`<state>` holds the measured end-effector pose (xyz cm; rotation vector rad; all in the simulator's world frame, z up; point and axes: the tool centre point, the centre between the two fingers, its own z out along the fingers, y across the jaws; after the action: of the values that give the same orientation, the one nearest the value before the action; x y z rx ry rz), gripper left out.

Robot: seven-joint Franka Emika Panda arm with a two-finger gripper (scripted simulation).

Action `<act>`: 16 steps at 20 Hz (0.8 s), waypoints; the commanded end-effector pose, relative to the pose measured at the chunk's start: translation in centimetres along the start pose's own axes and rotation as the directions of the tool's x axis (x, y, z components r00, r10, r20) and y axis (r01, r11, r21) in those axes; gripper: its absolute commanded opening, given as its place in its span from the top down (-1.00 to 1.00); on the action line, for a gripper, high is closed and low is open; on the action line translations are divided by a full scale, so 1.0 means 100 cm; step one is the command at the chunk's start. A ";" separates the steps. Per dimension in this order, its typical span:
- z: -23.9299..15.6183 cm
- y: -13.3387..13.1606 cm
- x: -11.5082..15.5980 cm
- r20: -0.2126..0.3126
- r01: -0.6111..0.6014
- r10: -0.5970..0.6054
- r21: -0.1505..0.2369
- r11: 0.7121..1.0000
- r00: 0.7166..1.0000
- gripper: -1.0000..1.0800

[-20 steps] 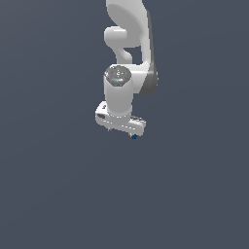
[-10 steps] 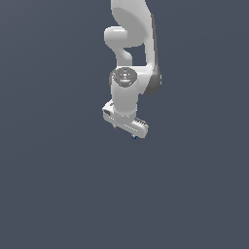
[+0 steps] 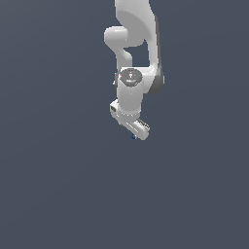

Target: Pick up the object and move it to a goal position.

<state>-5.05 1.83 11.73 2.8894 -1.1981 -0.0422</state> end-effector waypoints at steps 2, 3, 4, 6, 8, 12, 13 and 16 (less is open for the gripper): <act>0.004 -0.001 -0.008 -0.002 -0.087 0.087 0.004 0.996 0.996 -0.92; 0.005 -0.001 -0.010 -0.003 -0.111 0.111 0.005 0.994 0.994 -0.92; 0.006 -0.001 -0.012 -0.003 -0.135 0.135 0.006 0.991 0.991 -0.92; 0.008 -0.001 -0.016 -0.004 -0.183 0.183 0.008 0.983 0.983 -0.92; 0.010 -0.001 -0.020 -0.004 -0.231 0.231 0.011 0.973 0.973 -0.92; 0.015 -0.001 -0.029 -0.005 -0.325 0.325 0.015 0.946 0.946 -0.92; 0.016 -0.001 -0.031 -0.005 -0.348 0.348 0.017 0.938 0.938 -0.92; 0.019 -0.001 -0.037 -0.005 -0.411 0.411 0.020 0.911 0.911 -0.92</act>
<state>-7.43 4.29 10.08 2.6109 -1.7366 -0.0148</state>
